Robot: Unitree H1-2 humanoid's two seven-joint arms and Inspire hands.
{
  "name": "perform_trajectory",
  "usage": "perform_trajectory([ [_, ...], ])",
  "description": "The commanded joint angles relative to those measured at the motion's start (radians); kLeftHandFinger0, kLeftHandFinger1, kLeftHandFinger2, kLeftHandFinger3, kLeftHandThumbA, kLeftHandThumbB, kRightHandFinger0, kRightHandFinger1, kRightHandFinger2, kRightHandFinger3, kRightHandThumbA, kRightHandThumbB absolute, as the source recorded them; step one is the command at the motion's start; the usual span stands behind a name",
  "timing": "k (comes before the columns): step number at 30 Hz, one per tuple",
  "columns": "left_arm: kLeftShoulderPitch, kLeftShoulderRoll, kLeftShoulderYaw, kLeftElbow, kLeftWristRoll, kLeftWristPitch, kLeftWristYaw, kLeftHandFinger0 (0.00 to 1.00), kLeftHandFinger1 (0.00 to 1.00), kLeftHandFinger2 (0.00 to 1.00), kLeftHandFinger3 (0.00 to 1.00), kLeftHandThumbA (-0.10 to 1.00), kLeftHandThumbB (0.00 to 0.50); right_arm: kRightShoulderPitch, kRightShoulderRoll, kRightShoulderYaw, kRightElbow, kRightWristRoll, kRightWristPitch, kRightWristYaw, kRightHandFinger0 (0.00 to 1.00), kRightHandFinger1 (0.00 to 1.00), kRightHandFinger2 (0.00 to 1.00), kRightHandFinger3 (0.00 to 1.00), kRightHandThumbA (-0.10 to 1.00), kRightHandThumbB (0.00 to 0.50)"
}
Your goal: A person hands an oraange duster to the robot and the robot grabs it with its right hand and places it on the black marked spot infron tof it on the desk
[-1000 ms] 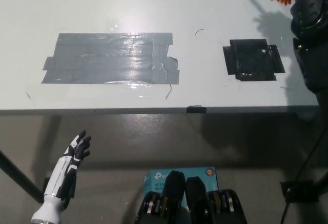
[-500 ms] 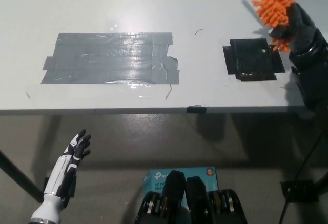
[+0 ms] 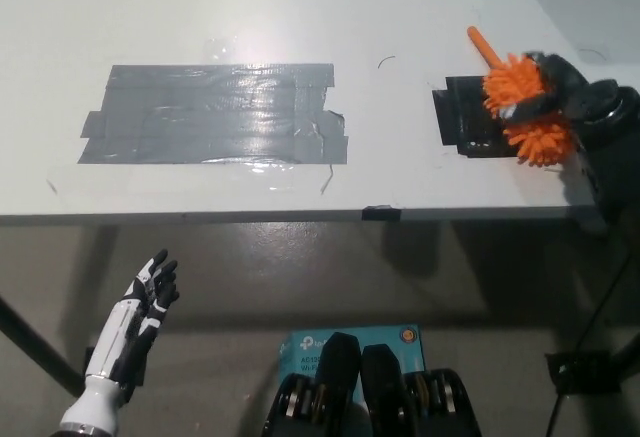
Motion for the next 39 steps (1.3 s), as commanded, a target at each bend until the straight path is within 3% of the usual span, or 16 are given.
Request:
perform_trajectory([
  [1, -0.019, 0.012, -0.001, -0.029, -0.006, 0.000, -0.018, 0.94, 1.00, 0.99, 1.00, 0.82, 0.111, -0.045, -0.032, -0.017, -0.129, 0.060, 0.012, 0.071, 1.00, 1.00, 1.00, 1.00, 0.88, 0.415],
  [2, -0.019, 0.011, -0.003, -0.031, -0.008, 0.006, -0.020, 0.94, 1.00, 1.00, 1.00, 0.81, 0.113, -0.029, -0.034, -0.017, -0.196, 0.062, 0.038, 0.083, 1.00, 1.00, 1.00, 1.00, 0.88, 0.388],
  [6, -0.009, 0.013, -0.007, -0.034, -0.005, 0.003, -0.020, 0.94, 1.00, 1.00, 1.00, 0.79, 0.123, 0.020, -0.036, -0.030, -0.362, 0.082, 0.066, 0.094, 1.00, 1.00, 1.00, 1.00, 0.83, 0.364],
  [13, -0.012, 0.016, -0.008, -0.038, -0.011, 0.014, -0.025, 0.95, 1.00, 1.00, 1.00, 0.79, 0.132, 0.045, -0.073, -0.042, -0.577, 0.074, 0.123, 0.094, 1.00, 1.00, 1.00, 1.00, 0.92, 0.380],
  [17, -0.032, 0.011, -0.010, -0.032, -0.005, 0.017, -0.023, 0.92, 1.00, 0.99, 1.00, 0.79, 0.125, 0.065, -0.115, -0.064, -0.774, 0.055, 0.150, 0.076, 1.00, 1.00, 1.00, 1.00, 0.94, 0.354],
  [18, -0.046, 0.007, -0.013, -0.019, -0.009, 0.006, -0.025, 0.95, 1.00, 1.00, 1.00, 0.81, 0.133, 0.076, -0.131, -0.077, -0.847, 0.055, 0.153, 0.074, 1.00, 1.00, 1.00, 1.00, 1.00, 0.424],
  [19, -0.049, 0.006, -0.013, -0.015, -0.008, 0.004, -0.025, 0.95, 1.00, 1.00, 1.00, 0.82, 0.134, 0.087, -0.135, -0.087, -0.896, 0.061, 0.158, 0.074, 1.00, 1.00, 1.00, 1.00, 0.99, 0.341],
  [20, -0.057, 0.005, -0.015, -0.009, -0.007, 0.003, -0.025, 0.96, 1.00, 1.00, 1.00, 0.83, 0.133, 0.110, -0.140, -0.104, -0.998, 0.071, 0.162, 0.076, 1.00, 1.00, 1.00, 1.00, 0.92, 0.295],
  [22, -0.068, 0.004, -0.015, -0.005, -0.007, 0.002, -0.025, 0.96, 1.00, 1.00, 1.00, 0.84, 0.132, 0.137, -0.148, -0.109, -1.101, 0.061, 0.170, 0.082, 1.00, 1.00, 1.00, 1.00, 0.94, 0.304],
  [24, -0.086, 0.004, -0.016, 0.007, -0.007, 0.000, -0.026, 0.96, 1.00, 1.00, 1.00, 0.87, 0.129, 0.225, -0.135, -0.131, -1.310, 0.028, 0.170, 0.094, 1.00, 1.00, 1.00, 1.00, 0.98, 0.387],
  [25, -0.087, 0.004, -0.016, 0.009, -0.006, -0.001, -0.025, 0.96, 1.00, 1.00, 1.00, 0.87, 0.129, 0.242, -0.132, -0.134, -1.340, 0.025, 0.170, 0.094, 1.00, 1.00, 1.00, 1.00, 0.97, 0.356],
  [28, -0.094, -0.001, -0.020, 0.022, -0.002, -0.014, -0.025, 0.96, 1.00, 1.00, 1.00, 0.90, 0.107, 0.367, -0.130, -0.141, -1.529, 0.023, 0.170, 0.099, 1.00, 1.00, 1.00, 1.00, 1.00, 0.345],
  [30, -0.095, -0.002, -0.027, 0.034, 0.008, -0.025, -0.025, 1.00, 1.00, 1.00, 1.00, 0.97, 0.094, 0.504, -0.113, -0.143, -1.681, 0.026, 0.170, 0.095, 1.00, 1.00, 1.00, 1.00, 1.00, 0.304],
  [32, -0.095, -0.002, -0.031, 0.045, 0.017, -0.037, -0.022, 1.00, 1.00, 1.00, 1.00, 1.00, 0.104, 0.563, -0.104, -0.133, -1.734, 0.032, 0.170, 0.086, 1.00, 1.00, 1.00, 1.00, 1.00, 0.298],
  [35, -0.083, -0.008, -0.033, 0.053, 0.014, -0.040, -0.022, 1.00, 1.00, 1.00, 1.00, 1.00, 0.144, 0.714, -0.068, -0.108, -1.808, 0.049, 0.119, 0.056, 1.00, 1.00, 1.00, 1.00, 1.00, 0.288],
  [39, -0.060, -0.015, -0.035, 0.071, 0.007, -0.058, -0.024, 1.00, 1.00, 1.00, 1.00, 1.00, 0.136, 0.897, -0.006, -0.081, -1.819, 0.078, -0.007, 0.006, 1.00, 1.00, 1.00, 1.00, 1.00, 0.271],
])
